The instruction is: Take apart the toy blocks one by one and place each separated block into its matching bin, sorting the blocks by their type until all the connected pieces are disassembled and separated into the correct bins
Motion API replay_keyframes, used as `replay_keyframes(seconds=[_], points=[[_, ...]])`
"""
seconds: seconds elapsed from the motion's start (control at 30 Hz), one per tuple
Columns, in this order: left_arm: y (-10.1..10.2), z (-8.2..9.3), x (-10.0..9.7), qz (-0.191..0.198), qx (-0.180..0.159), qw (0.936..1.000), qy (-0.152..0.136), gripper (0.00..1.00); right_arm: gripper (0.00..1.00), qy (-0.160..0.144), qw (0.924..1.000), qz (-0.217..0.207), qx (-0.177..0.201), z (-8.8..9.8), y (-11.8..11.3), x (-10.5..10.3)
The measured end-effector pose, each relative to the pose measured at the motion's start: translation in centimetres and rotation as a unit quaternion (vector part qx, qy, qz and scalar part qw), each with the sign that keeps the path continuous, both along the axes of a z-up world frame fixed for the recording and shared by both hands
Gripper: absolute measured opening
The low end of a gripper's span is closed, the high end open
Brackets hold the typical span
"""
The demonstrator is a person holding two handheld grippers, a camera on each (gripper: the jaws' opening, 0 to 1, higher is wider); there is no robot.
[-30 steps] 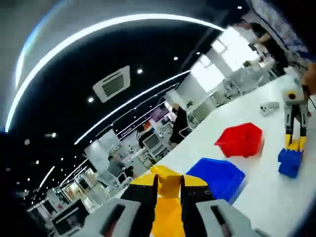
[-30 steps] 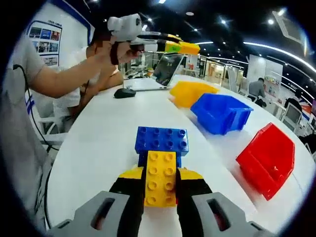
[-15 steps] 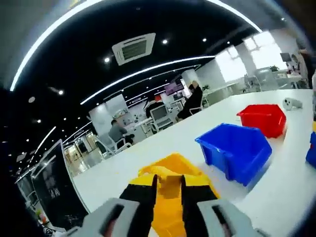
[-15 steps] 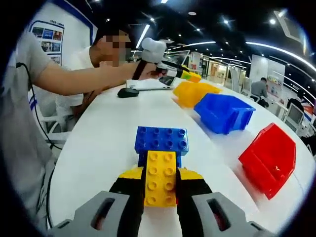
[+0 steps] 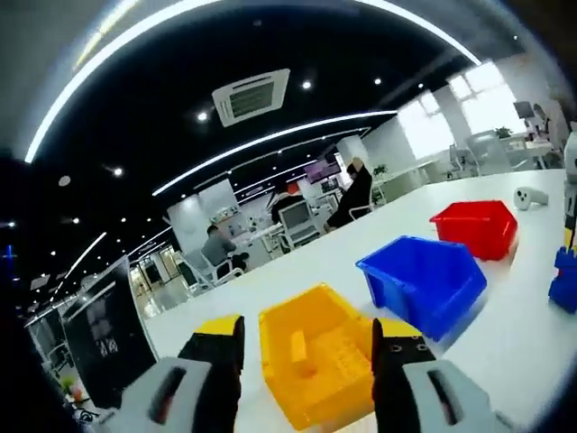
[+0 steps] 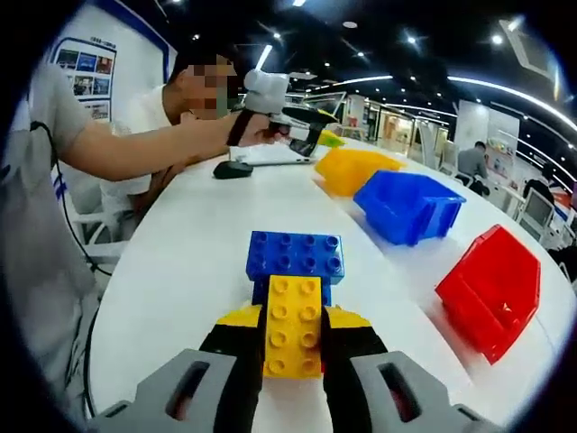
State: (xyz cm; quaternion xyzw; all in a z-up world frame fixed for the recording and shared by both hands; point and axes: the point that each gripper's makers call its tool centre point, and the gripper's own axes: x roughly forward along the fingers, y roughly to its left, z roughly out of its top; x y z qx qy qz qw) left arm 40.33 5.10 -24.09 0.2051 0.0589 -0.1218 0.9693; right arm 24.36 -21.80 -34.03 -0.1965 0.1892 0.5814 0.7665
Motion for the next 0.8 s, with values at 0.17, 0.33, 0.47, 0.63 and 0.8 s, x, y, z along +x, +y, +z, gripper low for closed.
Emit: replay_keyframes(seconds=[0.17, 0.33, 0.47, 0.63, 0.8], points=[[-2.4, 2.0, -2.0, -0.041, 0.018, 0.9986, -0.029, 0.55, 0.25, 0.000, 1.0000, -0.001, -0.001, 0.0, 0.0, 0.0], [-9.8, 4.1, -5.6, -0.165, 0.104, 0.9787, -0.065, 0.54, 0.25, 0.003, 1.0000, 0.002, -0.001, -0.1, 0.0, 0.0], [-15.4, 3.8, -8.5, -0.253, 0.122, 0.9585, -0.046, 0.52, 0.25, 0.007, 0.9998, 0.014, -0.013, -0.2, -0.2, -0.4], [-22.9, 3.1, -15.0, -0.421, 0.176, 0.8893, -0.029, 0.54, 0.25, 0.013, 0.9987, 0.044, -0.022, -0.3, -0.6, -2.1], [-26.7, 2.3, -20.0, -0.503, 0.272, 0.8189, -0.049, 0.45, 0.25, 0.015, 0.9980, 0.056, -0.023, -0.3, -0.7, -2.9]])
